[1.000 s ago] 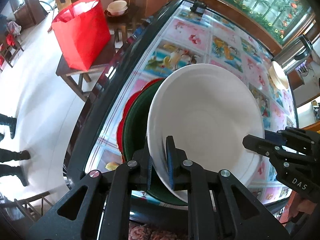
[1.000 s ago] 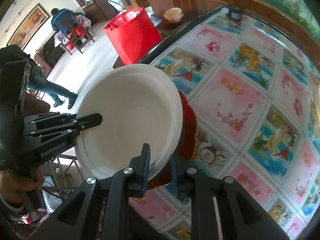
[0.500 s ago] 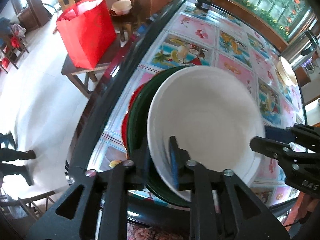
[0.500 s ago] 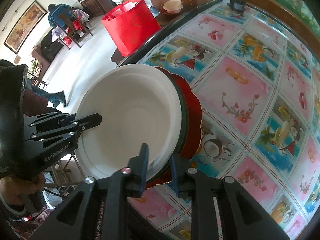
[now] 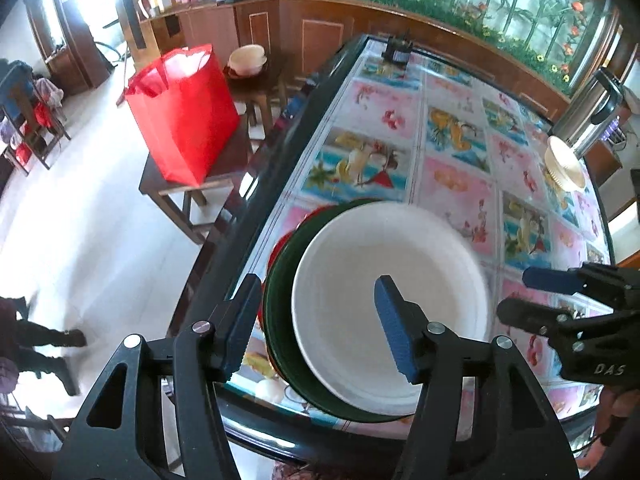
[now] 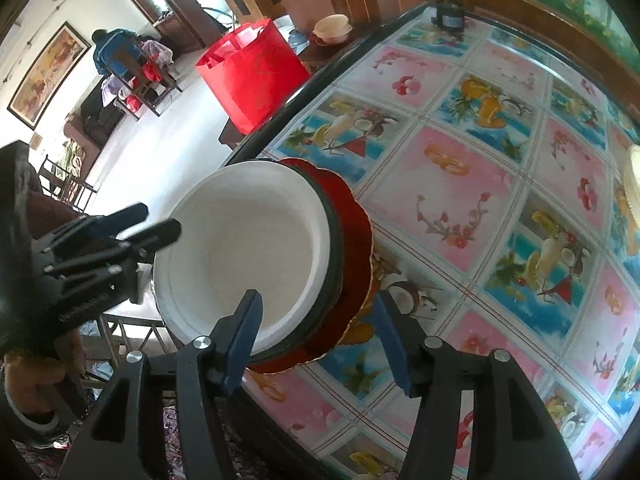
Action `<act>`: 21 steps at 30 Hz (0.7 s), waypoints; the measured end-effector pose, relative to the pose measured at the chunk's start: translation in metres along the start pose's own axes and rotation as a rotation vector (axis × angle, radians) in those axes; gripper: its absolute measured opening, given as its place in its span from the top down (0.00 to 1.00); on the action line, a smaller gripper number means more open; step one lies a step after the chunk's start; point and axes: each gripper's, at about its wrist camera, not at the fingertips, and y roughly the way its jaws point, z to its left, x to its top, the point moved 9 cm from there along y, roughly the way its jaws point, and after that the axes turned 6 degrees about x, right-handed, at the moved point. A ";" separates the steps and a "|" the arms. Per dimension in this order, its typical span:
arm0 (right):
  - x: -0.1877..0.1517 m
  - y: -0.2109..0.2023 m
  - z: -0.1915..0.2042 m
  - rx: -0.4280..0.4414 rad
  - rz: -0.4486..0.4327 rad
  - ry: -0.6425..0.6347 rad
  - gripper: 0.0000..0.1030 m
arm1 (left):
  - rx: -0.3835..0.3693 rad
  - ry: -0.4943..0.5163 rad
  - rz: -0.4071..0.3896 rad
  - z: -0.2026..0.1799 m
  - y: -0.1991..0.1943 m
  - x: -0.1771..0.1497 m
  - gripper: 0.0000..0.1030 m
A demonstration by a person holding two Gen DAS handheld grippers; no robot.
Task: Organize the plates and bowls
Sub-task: 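Open the left gripper and move it toward the beige paper bowl by the thermos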
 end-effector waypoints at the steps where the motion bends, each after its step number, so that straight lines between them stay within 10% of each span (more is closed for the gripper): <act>1: 0.000 -0.001 -0.002 -0.002 -0.002 0.002 0.42 | 0.000 0.003 -0.004 -0.002 -0.002 0.003 0.42; 21: -0.020 -0.065 -0.112 -0.097 -0.088 0.202 0.34 | -0.155 0.164 -0.064 -0.161 -0.016 0.052 0.43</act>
